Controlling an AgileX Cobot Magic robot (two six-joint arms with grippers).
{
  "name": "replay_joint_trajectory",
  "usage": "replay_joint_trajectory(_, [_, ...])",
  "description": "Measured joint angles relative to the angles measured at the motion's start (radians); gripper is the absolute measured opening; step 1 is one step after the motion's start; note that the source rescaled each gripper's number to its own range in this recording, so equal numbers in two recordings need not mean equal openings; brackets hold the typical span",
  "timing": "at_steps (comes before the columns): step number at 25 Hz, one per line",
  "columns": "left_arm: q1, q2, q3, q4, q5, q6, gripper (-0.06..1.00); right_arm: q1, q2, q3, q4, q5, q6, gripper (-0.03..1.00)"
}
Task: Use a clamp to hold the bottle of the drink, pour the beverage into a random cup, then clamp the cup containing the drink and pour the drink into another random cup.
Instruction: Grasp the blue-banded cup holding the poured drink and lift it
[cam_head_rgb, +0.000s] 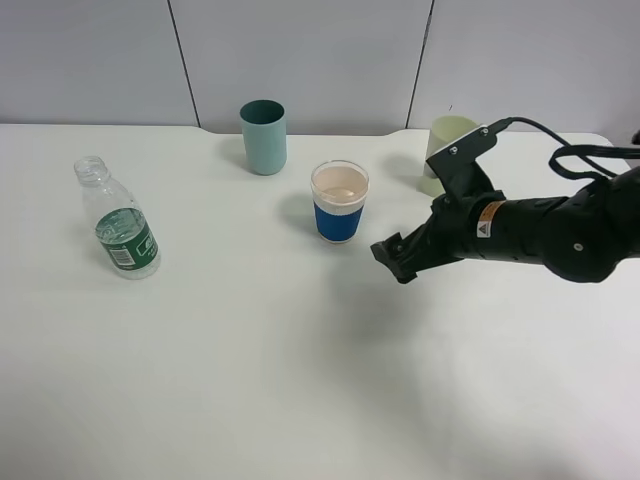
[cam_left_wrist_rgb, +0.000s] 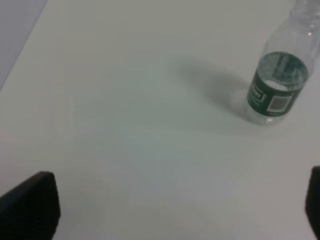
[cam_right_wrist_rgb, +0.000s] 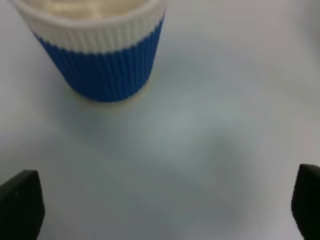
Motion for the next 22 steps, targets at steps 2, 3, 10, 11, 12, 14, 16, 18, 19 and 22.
replay_joint_trajectory(2, [0.0,0.0,0.0,0.0,0.0,0.0,1.0,0.0,0.041,0.0,0.0,-0.08,-0.002,1.0])
replay_joint_trajectory(3, [0.0,0.0,0.0,0.0,0.0,0.0,1.0,0.0,0.059,0.002,0.0,-0.119,-0.004,1.0])
replay_joint_trajectory(10, [0.0,0.0,0.0,0.0,0.0,0.0,1.0,0.0,0.19,0.007,-0.001,-0.338,-0.042,1.0])
replay_joint_trajectory(11, [0.0,0.0,0.0,0.0,0.0,0.0,1.0,0.0,0.204,0.007,-0.001,-0.373,-0.055,1.0])
replay_joint_trajectory(12, [0.0,0.0,0.0,0.0,0.0,0.0,1.0,0.0,0.217,0.007,-0.001,-0.41,-0.063,1.0])
replay_joint_trajectory(14, [0.0,0.0,0.0,0.0,0.0,0.0,1.0,0.0,0.241,0.007,-0.004,-0.473,-0.074,1.0])
replay_joint_trajectory(16, [0.0,0.0,0.0,0.0,0.0,0.0,1.0,0.0,0.268,0.006,-0.018,-0.524,-0.079,1.0])
replay_joint_trajectory(18, [0.0,0.0,0.0,0.0,0.0,0.0,1.0,0.0,0.293,0.006,-0.026,-0.587,-0.082,1.0])
replay_joint_trajectory(19, [0.0,0.0,0.0,0.0,0.0,0.0,1.0,0.0,0.309,0.006,-0.03,-0.616,-0.083,1.0])
replay_joint_trajectory(22, [0.0,0.0,0.0,0.0,0.0,0.0,1.0,0.0,0.354,0.006,-0.038,-0.698,-0.092,1.0])
